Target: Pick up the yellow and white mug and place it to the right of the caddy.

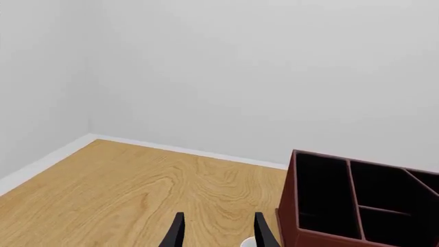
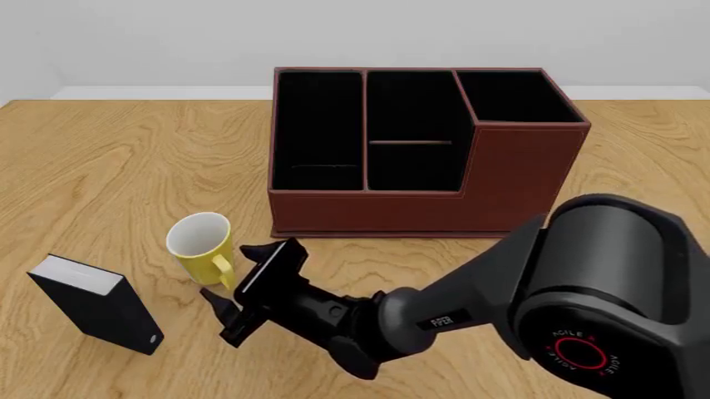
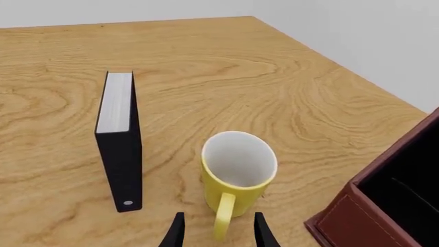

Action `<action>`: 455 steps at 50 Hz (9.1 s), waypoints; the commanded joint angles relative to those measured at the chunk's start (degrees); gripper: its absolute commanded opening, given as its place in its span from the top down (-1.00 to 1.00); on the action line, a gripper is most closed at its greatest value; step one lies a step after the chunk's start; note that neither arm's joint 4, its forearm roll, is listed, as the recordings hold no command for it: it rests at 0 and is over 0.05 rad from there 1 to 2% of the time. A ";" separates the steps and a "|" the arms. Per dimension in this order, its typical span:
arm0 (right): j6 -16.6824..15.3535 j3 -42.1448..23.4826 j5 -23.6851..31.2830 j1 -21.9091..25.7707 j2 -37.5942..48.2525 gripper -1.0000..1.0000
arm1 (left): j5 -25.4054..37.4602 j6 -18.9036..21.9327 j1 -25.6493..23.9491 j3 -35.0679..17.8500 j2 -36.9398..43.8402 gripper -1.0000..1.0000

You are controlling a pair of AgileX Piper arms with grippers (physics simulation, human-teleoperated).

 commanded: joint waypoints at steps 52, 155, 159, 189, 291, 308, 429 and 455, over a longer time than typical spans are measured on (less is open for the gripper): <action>0.47 -4.46 2.44 -0.37 3.79 -1.00 | -0.40 -0.66 0.23 0.55 0.00 -1.00; -5.77 13.65 -1.21 -0.23 -21.35 1.00 | 2.06 -0.60 -1.15 -3.83 0.00 -1.00; -6.13 14.65 -0.84 -0.27 -23.60 1.00 | 1.95 -0.57 -1.25 -3.84 0.00 -1.00; -11.65 19.43 3.77 -4.19 -37.93 1.00 | 2.98 -0.12 -2.27 -5.34 0.00 -1.00; -15.81 26.26 22.85 -25.15 -71.36 1.00 | 3.66 0.64 -3.86 -6.18 0.00 -1.00; -15.81 26.59 25.73 -30.57 -75.47 1.00 | 3.90 0.66 -3.76 -6.55 0.00 -1.00; -12.74 28.22 32.45 -56.78 -84.96 1.00 | 4.76 1.14 -5.71 -7.57 0.00 -1.00; -6.91 30.45 29.51 -63.10 -81.39 1.00 | 4.40 1.34 -5.91 -6.89 0.00 -1.00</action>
